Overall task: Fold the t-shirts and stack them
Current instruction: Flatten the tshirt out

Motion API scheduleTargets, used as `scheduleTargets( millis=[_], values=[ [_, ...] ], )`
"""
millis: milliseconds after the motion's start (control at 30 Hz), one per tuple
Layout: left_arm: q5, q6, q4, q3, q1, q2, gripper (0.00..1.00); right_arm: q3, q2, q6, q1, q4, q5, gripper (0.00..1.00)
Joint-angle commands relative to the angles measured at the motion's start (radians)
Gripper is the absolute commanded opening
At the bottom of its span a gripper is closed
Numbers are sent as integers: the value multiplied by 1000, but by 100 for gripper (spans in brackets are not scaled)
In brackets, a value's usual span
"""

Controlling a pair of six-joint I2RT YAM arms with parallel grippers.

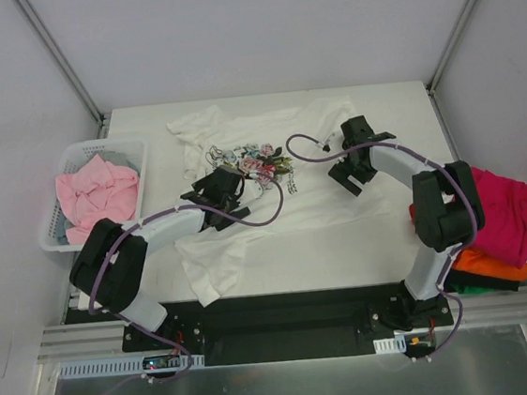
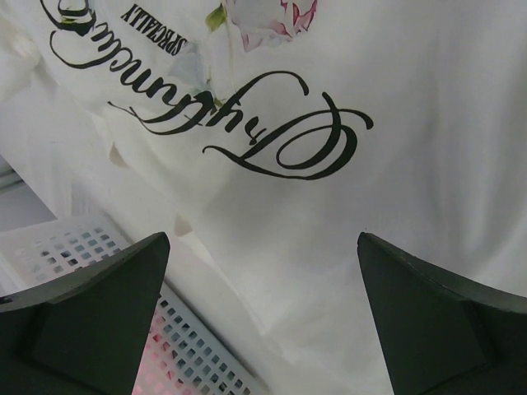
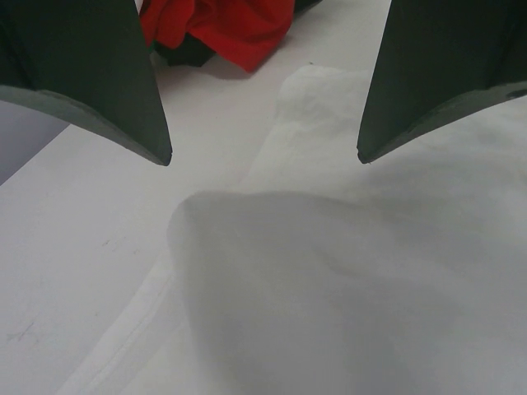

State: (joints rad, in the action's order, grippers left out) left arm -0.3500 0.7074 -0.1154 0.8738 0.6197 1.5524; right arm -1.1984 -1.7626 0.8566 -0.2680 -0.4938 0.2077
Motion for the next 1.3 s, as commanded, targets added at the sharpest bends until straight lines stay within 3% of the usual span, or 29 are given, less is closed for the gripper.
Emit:
scheduleTargets(
  millis=[0, 433, 1267],
  values=[
    [-30, 43, 45, 51, -26, 79, 99, -99, -69, 24, -4, 38, 24, 100],
    [-79, 115, 74, 80, -52, 187, 99, -170, -205, 42, -5, 58, 27, 100],
    [-53, 271, 148, 361, -176, 442, 99, -355, -357, 99, 29, 72, 150, 100]
  ],
)
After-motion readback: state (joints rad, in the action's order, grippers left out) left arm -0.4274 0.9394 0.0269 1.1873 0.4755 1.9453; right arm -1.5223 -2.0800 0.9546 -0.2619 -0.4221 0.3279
